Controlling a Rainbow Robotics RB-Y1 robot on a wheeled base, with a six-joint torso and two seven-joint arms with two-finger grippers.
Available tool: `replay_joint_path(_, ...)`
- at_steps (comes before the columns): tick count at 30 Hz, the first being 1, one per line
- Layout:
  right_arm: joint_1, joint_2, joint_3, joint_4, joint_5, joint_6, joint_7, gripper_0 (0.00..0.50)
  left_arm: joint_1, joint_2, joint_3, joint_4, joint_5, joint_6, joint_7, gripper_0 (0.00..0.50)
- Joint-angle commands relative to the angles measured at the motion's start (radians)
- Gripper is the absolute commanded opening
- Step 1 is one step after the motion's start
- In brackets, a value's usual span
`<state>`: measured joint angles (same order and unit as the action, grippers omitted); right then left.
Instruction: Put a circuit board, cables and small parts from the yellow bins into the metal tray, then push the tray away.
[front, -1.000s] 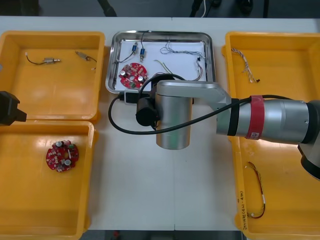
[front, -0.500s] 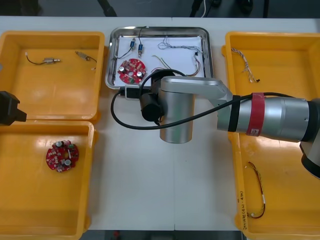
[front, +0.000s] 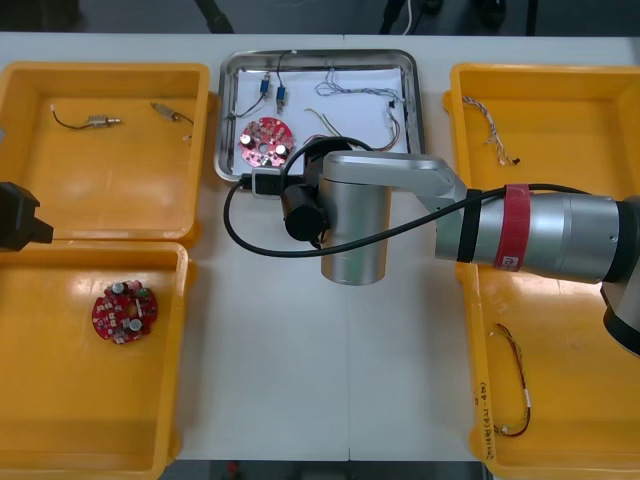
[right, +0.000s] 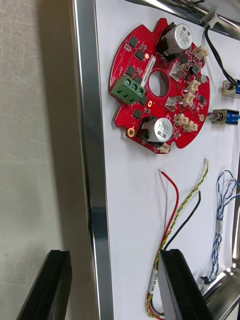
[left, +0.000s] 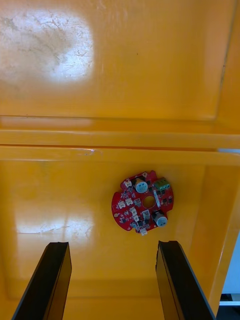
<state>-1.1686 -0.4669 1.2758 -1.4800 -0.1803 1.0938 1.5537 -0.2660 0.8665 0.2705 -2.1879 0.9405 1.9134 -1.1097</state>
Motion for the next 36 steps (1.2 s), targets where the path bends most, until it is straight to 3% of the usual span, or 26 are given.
replay_joint_path(1,-0.057,-0.021,0.005,-0.002,0.012,-0.009,0.011,0.500,0.017,-0.009,0.032,-0.027,-0.009,0.006,-0.087,0.500)
replay_joint_path(11,-0.063,-0.021,-0.058,-0.029,-0.128,0.037,0.036,0.500,0.017,-0.009,0.032,-0.027,-0.009,0.006,-0.087,0.500)
replay_joint_path(16,-0.074,-0.019,-0.096,-0.114,-0.154,0.170,0.045,0.500,0.017,-0.009,0.032,-0.027,-0.009,0.006,-0.087,0.500)
replay_joint_path(24,-0.072,-0.019,-0.213,-0.244,-0.329,0.379,0.028,0.500,0.017,-0.009,0.032,-0.027,-0.009,0.006,-0.087,0.500)
replay_joint_path(28,-0.048,-0.019,-0.289,-0.316,-0.377,0.498,0.014,0.500,0.017,-0.009,0.032,-0.027,-0.009,0.006,-0.087,0.500)
replay_joint_path(36,0.030,-0.019,-0.420,-0.473,-0.415,0.719,-0.118,0.500,0.017,-0.009,0.032,-0.027,-0.009,0.006,-0.087,0.500)
